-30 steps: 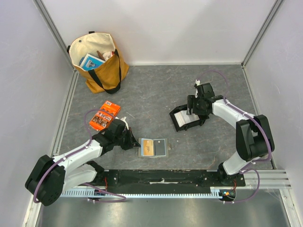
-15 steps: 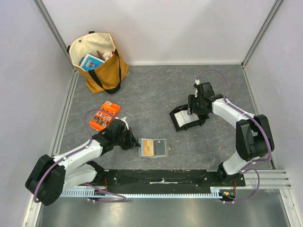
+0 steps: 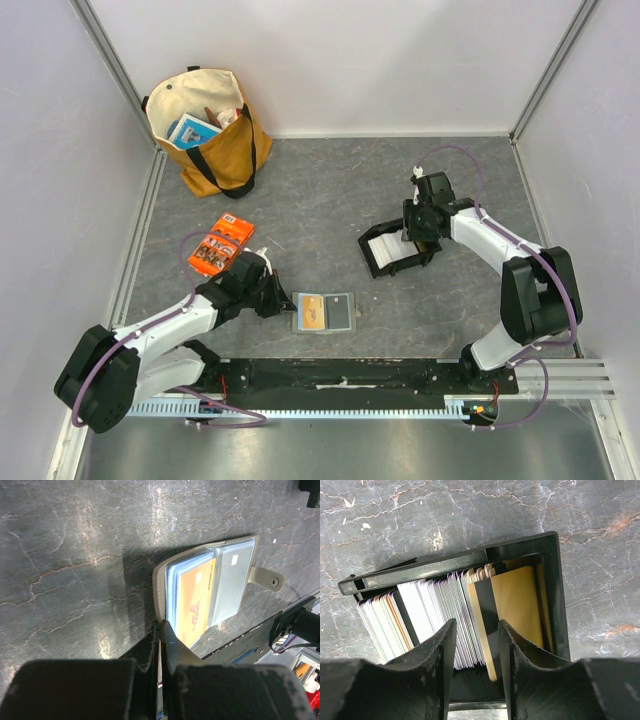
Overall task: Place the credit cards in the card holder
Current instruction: Pick up the credit card from the storage box.
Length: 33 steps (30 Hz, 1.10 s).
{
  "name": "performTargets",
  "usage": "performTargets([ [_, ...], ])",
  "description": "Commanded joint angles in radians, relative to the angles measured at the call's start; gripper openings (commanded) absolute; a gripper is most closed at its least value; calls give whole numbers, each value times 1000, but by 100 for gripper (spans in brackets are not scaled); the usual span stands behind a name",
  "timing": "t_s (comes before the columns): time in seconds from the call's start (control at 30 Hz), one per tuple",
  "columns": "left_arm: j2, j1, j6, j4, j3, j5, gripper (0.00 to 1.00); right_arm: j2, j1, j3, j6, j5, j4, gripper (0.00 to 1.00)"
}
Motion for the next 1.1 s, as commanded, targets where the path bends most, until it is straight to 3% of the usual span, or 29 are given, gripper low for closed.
performTargets([
  [0.0, 2, -3, 34, 23, 26, 26, 2, -33, 8, 38, -1, -5, -16, 43],
  [0.17, 2, -3, 34, 28, 24, 29, 2, -34, 5, 44, -4, 4, -18, 33],
  [0.3, 3, -3, 34, 29, 24, 29, 2, -21, 5, 50, -7, 6, -21, 31],
  [0.53, 8, -3, 36, 31, 26, 31, 2, -47, 3, 57, -7, 72, -12, 50],
  [0.77, 11, -2, 34, 34, 25, 31, 2, -19, 3, 76, -27, 125, -21, 57],
  [1.07, 22, -3, 37, 37, 24, 33, 2, 62, 3, 58, -29, 83, -30, 63],
])
